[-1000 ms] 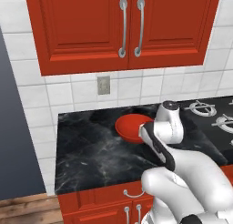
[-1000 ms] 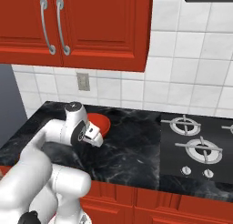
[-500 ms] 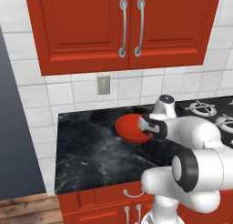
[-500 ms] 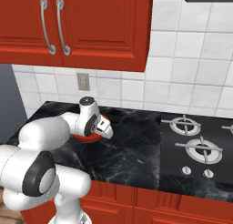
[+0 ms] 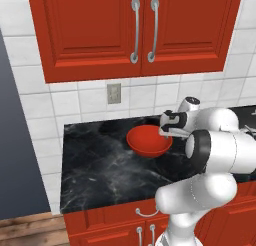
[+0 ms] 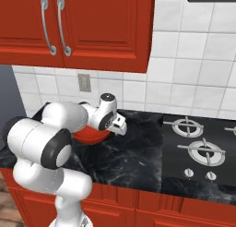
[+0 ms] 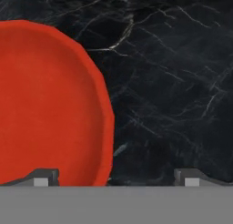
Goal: Pick the cup and bowl from the counter and place them on the counter next to the sink.
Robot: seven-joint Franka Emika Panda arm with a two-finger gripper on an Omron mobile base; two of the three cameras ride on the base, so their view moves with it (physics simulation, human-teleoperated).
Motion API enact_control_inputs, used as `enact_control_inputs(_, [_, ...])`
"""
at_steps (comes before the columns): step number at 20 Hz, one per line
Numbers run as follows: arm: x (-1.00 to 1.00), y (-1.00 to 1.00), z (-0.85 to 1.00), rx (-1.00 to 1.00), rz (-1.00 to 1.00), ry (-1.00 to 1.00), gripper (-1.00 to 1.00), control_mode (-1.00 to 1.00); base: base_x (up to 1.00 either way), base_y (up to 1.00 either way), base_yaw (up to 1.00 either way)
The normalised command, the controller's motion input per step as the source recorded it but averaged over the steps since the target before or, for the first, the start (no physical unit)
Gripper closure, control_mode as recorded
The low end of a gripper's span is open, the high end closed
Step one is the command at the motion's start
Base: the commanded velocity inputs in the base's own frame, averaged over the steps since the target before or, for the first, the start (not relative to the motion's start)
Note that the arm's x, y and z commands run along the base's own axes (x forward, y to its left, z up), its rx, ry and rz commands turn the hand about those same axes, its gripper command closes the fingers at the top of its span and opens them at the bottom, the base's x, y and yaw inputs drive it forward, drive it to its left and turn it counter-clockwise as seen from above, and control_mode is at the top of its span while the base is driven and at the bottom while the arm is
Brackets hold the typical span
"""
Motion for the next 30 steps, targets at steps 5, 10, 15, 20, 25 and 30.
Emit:
enact_control_inputs(5, [0.38, 0.0, -0.05, 0.0, 0.0, 0.05, -1.0, -1.0, 0.0, 0.0, 0.0])
enact_control_inputs(10, [0.3, 0.0, -0.22, 0.0, 0.0, 0.0, -1.0, -1.0, 0.0, 0.0, 0.0])
enact_control_inputs(15, [0.19, 0.0, -0.33, 0.0, 0.0, 0.0, -1.0, -1.0, 0.0, 0.0, 0.0])
enact_control_inputs(20, [-0.01, 0.0, -0.21, 0.0, 0.0, 0.0, -1.0, -1.0, 0.0, 0.0, 0.0])
enact_control_inputs(25, [0.0, 0.0, -0.18, 0.0, 0.0, 0.0, -1.0, -1.0, 0.0, 0.0, 0.0])
enact_control_inputs(30, [0.0, 0.0, 0.0, 0.0, 0.0, 0.0, -1.0, -1.0, 0.0, 0.0, 0.0])
